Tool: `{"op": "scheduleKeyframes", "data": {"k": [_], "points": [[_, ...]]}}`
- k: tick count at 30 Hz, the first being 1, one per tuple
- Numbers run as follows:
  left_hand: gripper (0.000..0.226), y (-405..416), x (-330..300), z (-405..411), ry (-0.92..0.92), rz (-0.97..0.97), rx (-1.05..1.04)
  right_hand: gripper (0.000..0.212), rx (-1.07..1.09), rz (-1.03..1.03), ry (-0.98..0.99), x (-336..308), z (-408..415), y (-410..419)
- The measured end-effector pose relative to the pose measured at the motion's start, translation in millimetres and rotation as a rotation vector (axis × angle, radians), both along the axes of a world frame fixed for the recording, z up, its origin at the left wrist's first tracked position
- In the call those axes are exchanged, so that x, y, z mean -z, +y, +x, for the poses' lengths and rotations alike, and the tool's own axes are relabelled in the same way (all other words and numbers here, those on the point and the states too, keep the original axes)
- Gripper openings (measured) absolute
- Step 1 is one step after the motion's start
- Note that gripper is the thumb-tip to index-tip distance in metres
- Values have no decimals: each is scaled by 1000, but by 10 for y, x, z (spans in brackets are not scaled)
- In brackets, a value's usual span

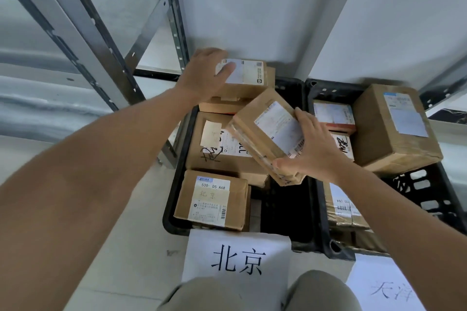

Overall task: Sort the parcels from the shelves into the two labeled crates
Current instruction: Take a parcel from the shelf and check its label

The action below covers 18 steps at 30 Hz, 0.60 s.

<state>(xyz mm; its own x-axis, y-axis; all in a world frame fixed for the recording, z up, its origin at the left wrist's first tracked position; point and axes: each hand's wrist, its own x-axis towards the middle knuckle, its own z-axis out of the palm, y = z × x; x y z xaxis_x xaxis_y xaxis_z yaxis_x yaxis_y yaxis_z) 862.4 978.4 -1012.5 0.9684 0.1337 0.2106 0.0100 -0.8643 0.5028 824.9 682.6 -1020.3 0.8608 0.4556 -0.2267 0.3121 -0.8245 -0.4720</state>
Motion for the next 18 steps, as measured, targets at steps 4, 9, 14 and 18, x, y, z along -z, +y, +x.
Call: {"op": "scheduleKeyframes", "data": {"k": [4, 9, 14, 18], "points": [[47, -158, -41, -481, 55, -146, -75, 118, -136, 9, -8, -36, -84, 356], [38, -169, 249, -954, 373, -232, -165, 110, -325, -80, -99, 175, -35, 690], [44, -72, 291, -1153, 362, -396, -334, 111, 128, 230, 169, 385, -97, 647], [39, -91, 318, -1117, 336, -452, -361, 77, 282, 413, 340, 561, -192, 655]]}}
